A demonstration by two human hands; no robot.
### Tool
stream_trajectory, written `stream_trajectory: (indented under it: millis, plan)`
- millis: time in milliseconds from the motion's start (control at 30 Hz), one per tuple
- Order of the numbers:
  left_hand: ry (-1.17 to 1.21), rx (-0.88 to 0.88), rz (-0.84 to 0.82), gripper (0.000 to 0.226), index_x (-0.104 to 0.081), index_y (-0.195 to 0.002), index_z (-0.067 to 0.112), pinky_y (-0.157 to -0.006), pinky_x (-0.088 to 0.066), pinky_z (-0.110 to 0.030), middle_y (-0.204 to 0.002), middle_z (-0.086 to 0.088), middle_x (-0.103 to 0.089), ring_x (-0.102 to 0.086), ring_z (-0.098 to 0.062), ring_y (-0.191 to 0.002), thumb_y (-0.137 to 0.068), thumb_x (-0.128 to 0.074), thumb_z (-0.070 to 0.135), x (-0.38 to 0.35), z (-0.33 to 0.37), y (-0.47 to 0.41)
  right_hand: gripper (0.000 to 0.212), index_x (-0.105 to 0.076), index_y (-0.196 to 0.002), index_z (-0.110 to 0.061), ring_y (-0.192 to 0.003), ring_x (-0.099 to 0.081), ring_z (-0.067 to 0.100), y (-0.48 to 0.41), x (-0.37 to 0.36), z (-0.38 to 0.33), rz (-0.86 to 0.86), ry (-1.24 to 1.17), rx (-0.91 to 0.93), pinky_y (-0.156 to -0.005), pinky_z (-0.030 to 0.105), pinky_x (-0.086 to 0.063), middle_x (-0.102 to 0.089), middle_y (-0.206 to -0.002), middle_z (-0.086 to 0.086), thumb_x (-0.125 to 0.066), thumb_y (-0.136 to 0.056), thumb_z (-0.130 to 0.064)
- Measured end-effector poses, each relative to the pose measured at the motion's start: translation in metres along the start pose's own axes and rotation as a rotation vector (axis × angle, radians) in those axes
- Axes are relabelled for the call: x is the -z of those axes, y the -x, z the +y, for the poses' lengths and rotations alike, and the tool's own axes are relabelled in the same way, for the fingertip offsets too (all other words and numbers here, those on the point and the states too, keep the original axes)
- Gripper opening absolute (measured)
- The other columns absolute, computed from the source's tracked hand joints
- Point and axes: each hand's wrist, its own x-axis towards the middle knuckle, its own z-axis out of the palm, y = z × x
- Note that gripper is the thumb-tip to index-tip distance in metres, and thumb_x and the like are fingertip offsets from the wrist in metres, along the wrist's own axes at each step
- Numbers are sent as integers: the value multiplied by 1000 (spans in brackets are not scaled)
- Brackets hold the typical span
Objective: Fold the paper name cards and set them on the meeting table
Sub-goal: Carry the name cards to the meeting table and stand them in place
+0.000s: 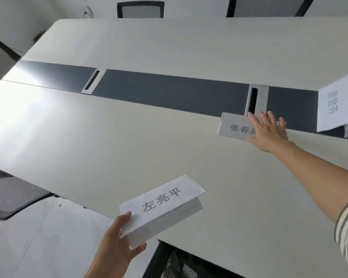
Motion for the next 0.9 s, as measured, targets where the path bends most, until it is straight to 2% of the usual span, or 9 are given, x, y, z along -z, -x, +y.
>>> stream_trajectory:
  millis: [67, 133, 233, 333, 467, 533, 633, 833, 900]
  plan:
    - [10, -19, -10, 45, -64, -110, 15, -56, -48, -33, -101, -11, -60, -58, -25, -74, -68, -68, 31, 8, 1, 4, 79, -11, -151, -27, -145, -14, 34, 6, 19, -9, 3, -20, 18, -114, 55, -16, -17, -159, 11, -55, -87, -40]
    - [25, -37, -14, 49, -63, -114, 15, -59, -48, -34, -105, -11, -60, -59, -25, -77, -68, -69, 30, 20, 1, 7, 68, -28, -148, -23, -135, -35, 34, 21, 41, -32, 77, -128, 78, -107, 50, -31, -38, -151, 11, -55, -87, -36]
    - [39, -86, -50, 51, -63, -118, 13, -63, -47, -37, -105, -9, -64, -60, -25, -80, -72, -66, 33, 40, 1, 19, 45, -55, -131, -21, -111, -59, 26, 69, 71, -91, 78, -506, 171, -94, 39, -47, -64, -125, 4, -57, -89, -36]
    - [67, -150, -71, 45, -65, -115, 10, -63, -47, -37, -96, -7, -69, -60, -23, -74, -75, -63, 31, 63, 3, 38, 37, -63, -119, -24, -97, -64, 10, 135, 82, -156, -113, -875, 292, -86, 30, -49, -68, -106, -8, -61, -87, -44]
    - [128, -253, -91, 40, -66, -113, 8, -61, -47, -37, -96, -9, -69, -59, -24, -74, -79, -60, 29, 118, 2, 67, 54, -61, -121, -25, -91, -69, 14, 215, 84, -240, -479, -1199, 337, -78, 37, -55, -73, -103, -1, -57, -81, -61]
    - [143, -307, -73, 39, -66, -114, 8, -60, -48, -36, -95, -10, -69, -60, -22, -73, -82, -56, 29, 154, -2, 81, 52, -64, -117, -27, -94, -69, 18, 247, 81, -278, -640, -1264, 354, -75, 33, -56, -73, -106, 1, -52, -80, -61]
    - [167, -359, -38, 41, -66, -111, 9, -59, -48, -36, -99, -13, -70, -61, -21, -73, -78, -58, 32, 219, -12, 101, 54, -64, -115, -25, -103, -67, 26, 291, 74, -333, -793, -1300, 403, -82, 42, -53, -70, -113, 8, -56, -76, -61]
    - [178, -385, 52, 60, -66, -113, 10, -58, -51, -38, -101, -17, -70, -61, -22, -70, -64, -67, 43, 363, -40, 135, 51, -63, -113, -20, -89, -68, 21, 377, 46, -458, -866, -1254, 420, -69, 32, -52, -73, -108, 10, -59, -73, -51]
    - [190, -388, 99, 56, -65, -115, 11, -59, -52, -38, -101, -16, -71, -63, -22, -72, -68, -65, 42, 402, -46, 144, 54, -63, -111, -18, -87, -68, 21, 401, 35, -495, -879, -1237, 418, -65, 30, -52, -73, -105, 11, -60, -70, -53]
